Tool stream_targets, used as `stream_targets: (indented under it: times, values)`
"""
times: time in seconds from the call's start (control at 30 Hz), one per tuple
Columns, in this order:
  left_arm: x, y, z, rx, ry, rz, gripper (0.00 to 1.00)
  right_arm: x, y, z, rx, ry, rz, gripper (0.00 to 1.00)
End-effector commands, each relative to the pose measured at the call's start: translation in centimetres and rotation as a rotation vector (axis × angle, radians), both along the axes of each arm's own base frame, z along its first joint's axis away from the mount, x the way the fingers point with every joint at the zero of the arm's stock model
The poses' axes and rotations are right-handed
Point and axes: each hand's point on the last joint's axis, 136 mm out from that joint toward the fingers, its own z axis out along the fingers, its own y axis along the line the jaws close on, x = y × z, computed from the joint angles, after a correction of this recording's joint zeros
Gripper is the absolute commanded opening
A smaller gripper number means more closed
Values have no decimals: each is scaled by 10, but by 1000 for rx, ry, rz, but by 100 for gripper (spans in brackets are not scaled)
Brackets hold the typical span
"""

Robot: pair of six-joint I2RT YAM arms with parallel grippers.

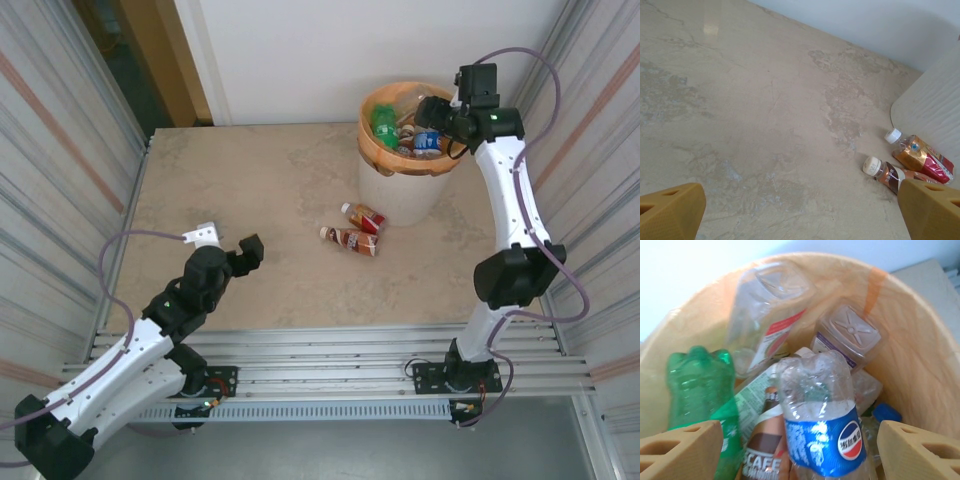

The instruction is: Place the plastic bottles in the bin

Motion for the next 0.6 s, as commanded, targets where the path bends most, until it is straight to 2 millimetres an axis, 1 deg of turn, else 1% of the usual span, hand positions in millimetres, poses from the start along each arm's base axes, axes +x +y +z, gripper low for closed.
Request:
stream_targets:
  times: [0.0,0.03,0.13,0.2,0.23,0.33,0.37,0.43,0.53,0.57]
  values:
    - [1,3,7,-18,-22,11,99,-32,17,45,-48,-87,67,79]
    - [0,3,6,-20,-18,11,99,-39,23,50,-60,-96,87,78]
    - [-1,6,0,-18,6,28,99,-64,45,55,-103,-112,158,79]
    - [-3,8,-3,-12,21,37,99,-84,63,52,-129,-120,226,79]
    - [-3,10,-3,-12,24,45,99,-96,73,45,-143,-121,262,80]
    - [-4,10,-4,-30,23,50,99,-132,105,13,-181,-95,373,83]
    - [-4,10,-4,-37,23,50,99,-142,113,3,-193,-82,399,84]
    - [-6,10,-5,-44,29,52,99,-164,130,-26,-209,-29,464,84]
    - [-7,11,-9,-50,45,55,99,-191,152,-71,-255,71,553,85]
    - [-8,12,-10,-53,53,61,99,-198,157,-85,-278,103,577,85]
